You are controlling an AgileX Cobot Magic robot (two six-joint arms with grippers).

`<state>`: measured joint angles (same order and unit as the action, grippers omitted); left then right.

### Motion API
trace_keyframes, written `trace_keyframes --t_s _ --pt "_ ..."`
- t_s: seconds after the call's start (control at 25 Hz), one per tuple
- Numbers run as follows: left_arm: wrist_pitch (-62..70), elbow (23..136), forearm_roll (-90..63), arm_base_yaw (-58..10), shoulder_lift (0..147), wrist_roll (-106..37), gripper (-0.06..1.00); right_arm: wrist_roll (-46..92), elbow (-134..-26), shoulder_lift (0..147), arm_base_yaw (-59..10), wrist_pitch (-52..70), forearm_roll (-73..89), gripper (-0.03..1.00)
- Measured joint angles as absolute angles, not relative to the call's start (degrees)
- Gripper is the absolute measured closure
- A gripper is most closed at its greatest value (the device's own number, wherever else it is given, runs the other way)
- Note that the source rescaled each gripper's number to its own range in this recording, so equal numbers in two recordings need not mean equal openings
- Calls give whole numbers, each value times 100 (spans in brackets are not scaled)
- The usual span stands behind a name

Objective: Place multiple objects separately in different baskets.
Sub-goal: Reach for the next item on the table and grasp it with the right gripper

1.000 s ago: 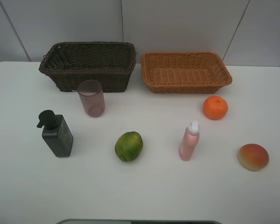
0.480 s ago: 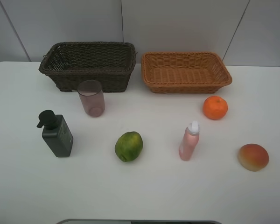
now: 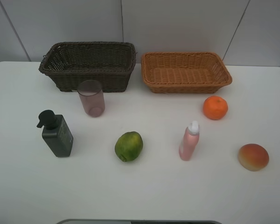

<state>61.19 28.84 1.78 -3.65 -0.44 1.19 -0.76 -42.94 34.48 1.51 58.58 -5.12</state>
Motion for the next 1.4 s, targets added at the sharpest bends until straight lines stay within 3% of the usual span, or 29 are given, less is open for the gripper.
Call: trace_keyframes --t_s 0.32,0.56,1.4 --pt "6119 2884 178 -365 -44 119 0 -76 -5235 6101 141 5161 -289 15" --pt "6119 2884 178 -365 -44 119 0 -76 -5504 7526 -319 4776 -162 15" --pt "6119 2884 178 -365 -44 119 0 -660 -5921 10077 -682 3428 -44 15"
